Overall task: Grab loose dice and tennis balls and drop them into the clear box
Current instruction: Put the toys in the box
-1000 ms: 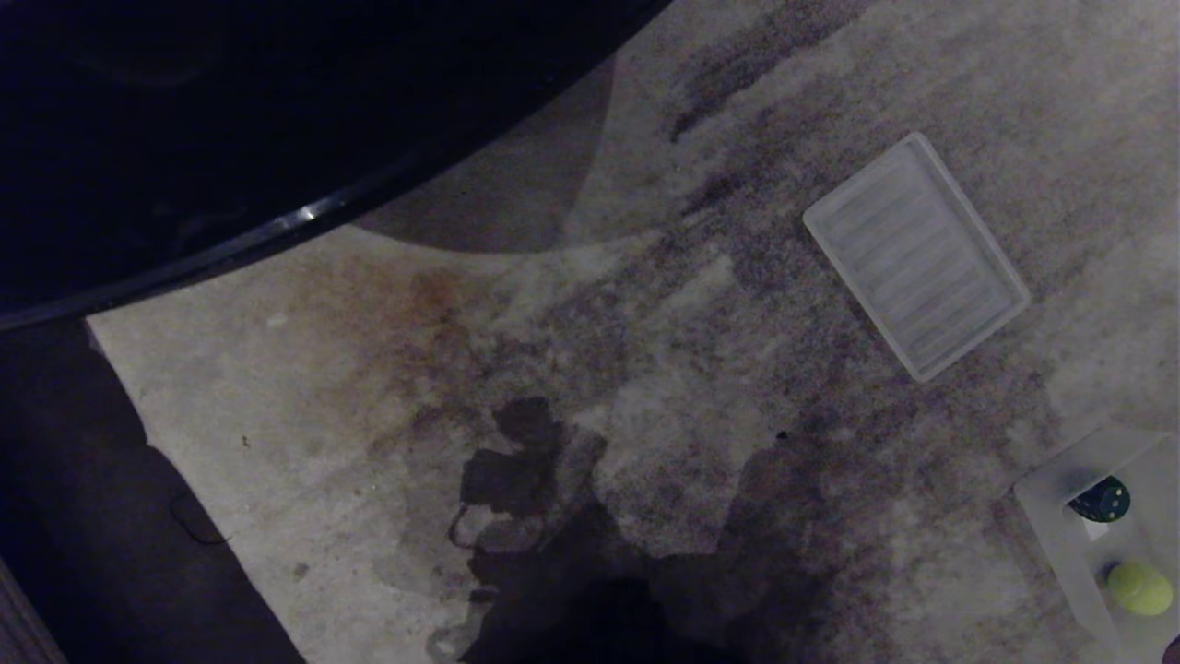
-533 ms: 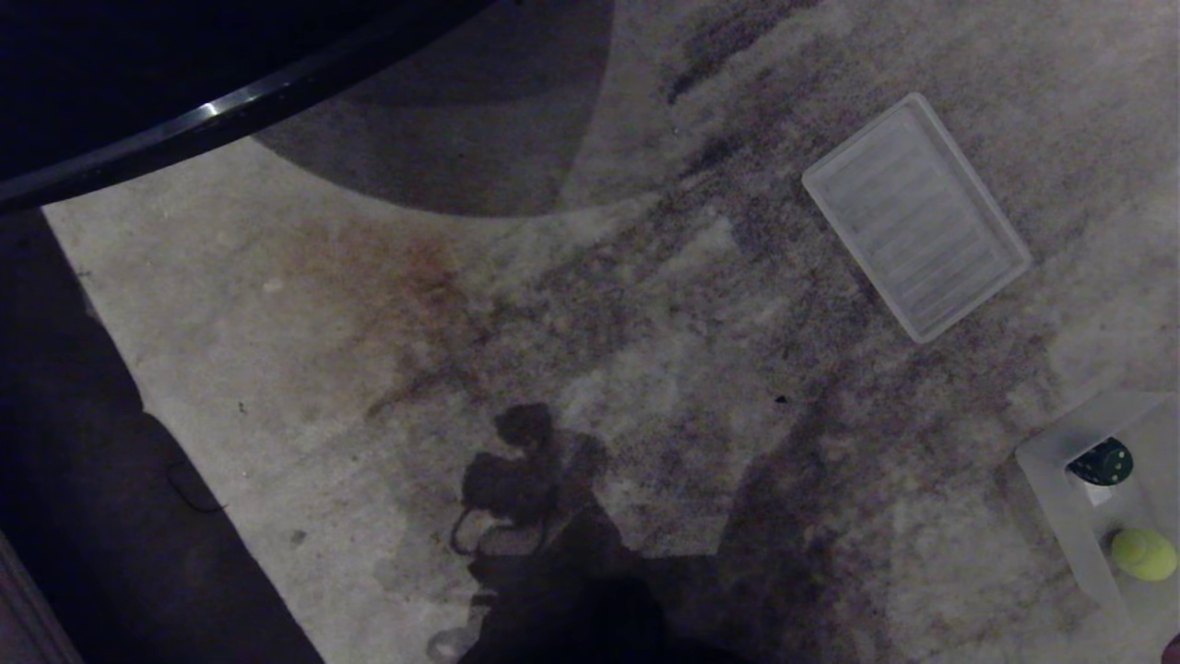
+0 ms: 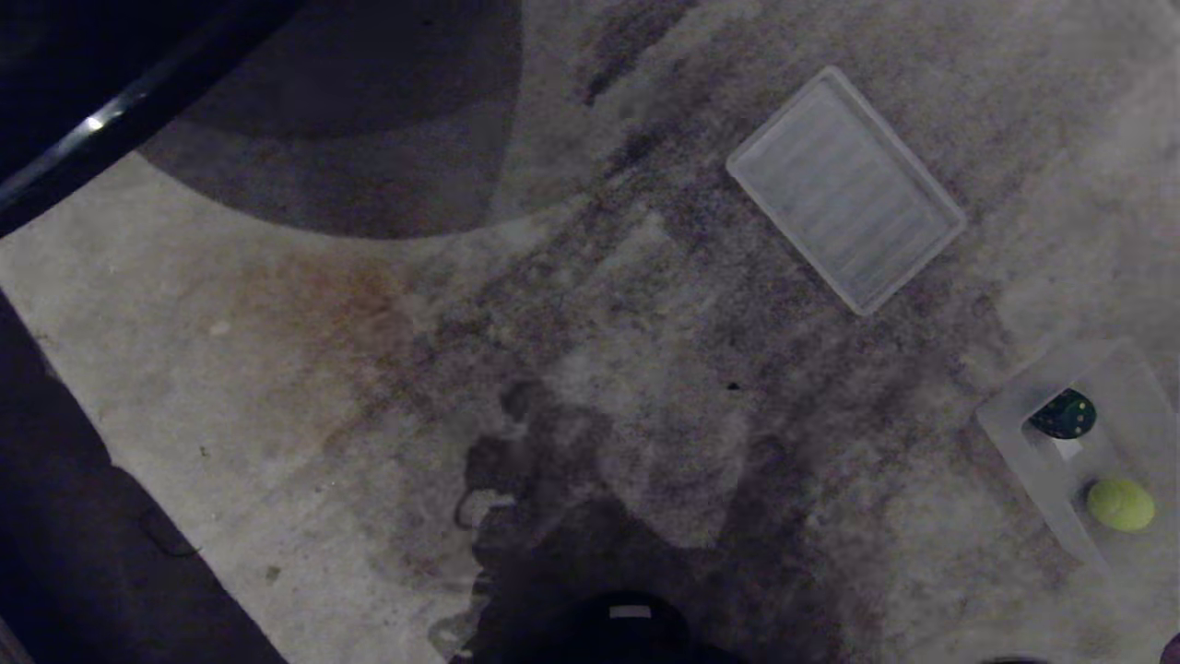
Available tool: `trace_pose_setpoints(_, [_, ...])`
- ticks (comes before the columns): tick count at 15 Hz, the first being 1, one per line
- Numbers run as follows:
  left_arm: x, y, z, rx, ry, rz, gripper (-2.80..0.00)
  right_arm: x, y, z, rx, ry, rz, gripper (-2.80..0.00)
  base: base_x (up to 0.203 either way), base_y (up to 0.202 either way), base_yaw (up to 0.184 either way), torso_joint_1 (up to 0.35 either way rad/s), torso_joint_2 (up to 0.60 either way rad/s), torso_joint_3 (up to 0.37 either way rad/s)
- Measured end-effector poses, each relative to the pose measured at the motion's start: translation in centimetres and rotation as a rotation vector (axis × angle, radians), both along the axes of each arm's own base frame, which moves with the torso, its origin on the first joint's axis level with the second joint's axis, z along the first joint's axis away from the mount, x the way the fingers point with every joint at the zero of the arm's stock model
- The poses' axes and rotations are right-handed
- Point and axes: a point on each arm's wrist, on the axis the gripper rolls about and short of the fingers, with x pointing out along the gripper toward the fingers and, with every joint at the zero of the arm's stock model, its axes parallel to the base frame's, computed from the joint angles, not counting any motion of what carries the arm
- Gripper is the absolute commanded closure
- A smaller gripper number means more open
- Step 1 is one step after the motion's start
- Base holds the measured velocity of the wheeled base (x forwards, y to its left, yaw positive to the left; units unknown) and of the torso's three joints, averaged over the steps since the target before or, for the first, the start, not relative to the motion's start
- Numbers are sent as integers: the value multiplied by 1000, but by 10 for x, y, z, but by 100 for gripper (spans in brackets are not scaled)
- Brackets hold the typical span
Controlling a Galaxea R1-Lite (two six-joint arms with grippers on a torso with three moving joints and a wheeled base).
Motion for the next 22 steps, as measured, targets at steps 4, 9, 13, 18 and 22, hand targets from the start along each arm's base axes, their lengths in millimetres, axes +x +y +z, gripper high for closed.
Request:
trace_pose_setpoints(4, [0,0,0,0,0,-2,0,0,0,0,1,0,0,0,2,11,-165,3,2,2])
trace_pose_setpoints(9, [0,0,0,3,-1,-5,0,0,0,0,2,0,0,0,1,11,-163,1,2,2])
trace_pose_setpoints(13, [0,0,0,4,-1,-5,0,0,0,0,-3,0,0,0,3,9,-121,2,2,1])
trace_pose_setpoints(18, [0,0,0,-5,-1,0,0,0,0,0,-7,3,2,0,0,0,0,0,0,0])
trace_pose_setpoints(22, [0,0,0,-5,-1,0,0,-1,0,4,-14,18,-14,0,0,0,0,0,0,0])
